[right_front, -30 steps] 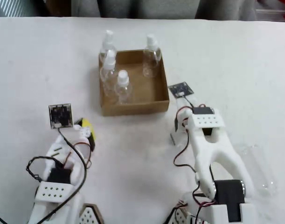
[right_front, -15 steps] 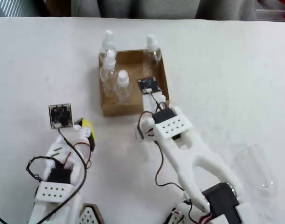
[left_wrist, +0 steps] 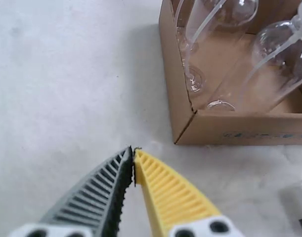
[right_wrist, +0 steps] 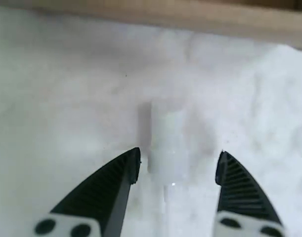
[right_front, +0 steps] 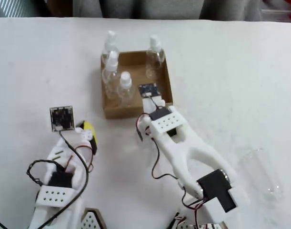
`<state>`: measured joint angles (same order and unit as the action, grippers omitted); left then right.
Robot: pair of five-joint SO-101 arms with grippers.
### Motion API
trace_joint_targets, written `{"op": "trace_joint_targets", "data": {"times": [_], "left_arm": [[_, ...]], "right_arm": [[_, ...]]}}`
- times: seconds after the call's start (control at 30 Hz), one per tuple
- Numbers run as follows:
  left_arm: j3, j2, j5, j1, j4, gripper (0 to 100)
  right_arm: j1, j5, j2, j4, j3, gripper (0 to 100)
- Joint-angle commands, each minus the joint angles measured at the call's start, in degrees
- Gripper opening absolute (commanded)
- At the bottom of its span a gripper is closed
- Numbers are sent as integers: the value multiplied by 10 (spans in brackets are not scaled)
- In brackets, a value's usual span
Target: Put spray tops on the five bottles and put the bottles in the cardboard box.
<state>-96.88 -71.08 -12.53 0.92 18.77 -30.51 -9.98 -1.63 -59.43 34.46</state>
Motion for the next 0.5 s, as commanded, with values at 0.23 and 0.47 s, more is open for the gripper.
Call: {"op": "trace_joint_targets", "data": {"times": [0.23,0.47], "left_arm": [[81,-7,3,-34,106,28],[213,-5,-15,-124,267,28]], "right_arm": [[132,120,-117,-133,-34,227],[226,169,-175,-88,61,226]]}}
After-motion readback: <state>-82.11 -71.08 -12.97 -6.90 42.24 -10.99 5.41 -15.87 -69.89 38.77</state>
